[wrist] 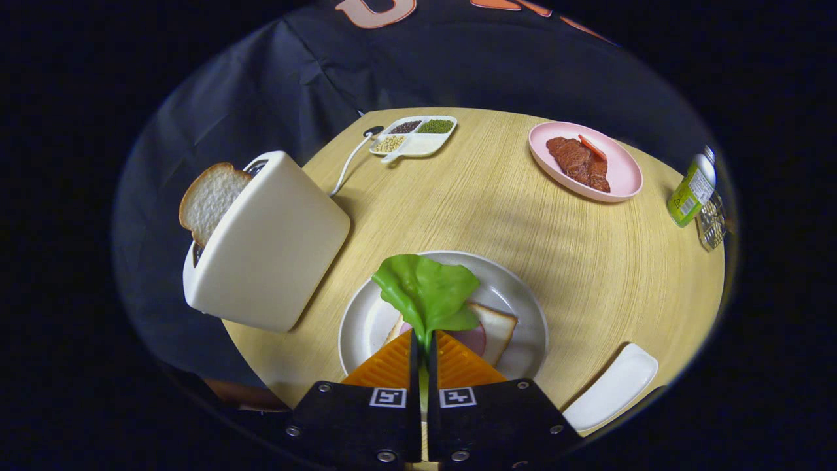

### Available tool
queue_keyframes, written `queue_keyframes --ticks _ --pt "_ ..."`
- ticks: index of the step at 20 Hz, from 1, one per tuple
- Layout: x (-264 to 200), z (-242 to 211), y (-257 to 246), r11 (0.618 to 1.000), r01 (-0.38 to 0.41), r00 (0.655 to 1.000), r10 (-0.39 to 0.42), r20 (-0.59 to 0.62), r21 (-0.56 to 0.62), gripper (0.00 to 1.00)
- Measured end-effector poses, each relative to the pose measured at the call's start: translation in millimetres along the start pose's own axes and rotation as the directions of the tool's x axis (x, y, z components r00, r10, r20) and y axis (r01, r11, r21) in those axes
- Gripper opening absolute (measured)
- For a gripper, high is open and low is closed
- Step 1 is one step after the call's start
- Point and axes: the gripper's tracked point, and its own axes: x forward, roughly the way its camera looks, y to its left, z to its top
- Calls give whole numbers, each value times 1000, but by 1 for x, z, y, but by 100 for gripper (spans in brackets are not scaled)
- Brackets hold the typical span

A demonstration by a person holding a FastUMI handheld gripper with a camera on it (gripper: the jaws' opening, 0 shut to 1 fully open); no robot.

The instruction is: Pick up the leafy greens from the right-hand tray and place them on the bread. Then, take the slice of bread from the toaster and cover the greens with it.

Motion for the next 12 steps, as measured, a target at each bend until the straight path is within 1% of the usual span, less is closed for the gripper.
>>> queue_keyframes --ticks 2,3,4,5,6,7,10,12 --pt "3 1 0 1000 14 1000 -14 0 4 9" --pt "2 3 1 1000 8 1000 -8 2 10 16" --pt "1 3 4 1000 6 1000 -6 2 11 19" --pt "1 3 4 1000 13 1000 -13 2 4 27" --pt "3 1 3 1000 22 1000 -22 1 -8 30" --pt "4 -1 2 999 34 999 -34 -6 -17 37" --pt "9 -7 1 997 64 998 -65 -27 -42 47" --pt "9 -1 6 995 76 997 -76 4 -63 51"
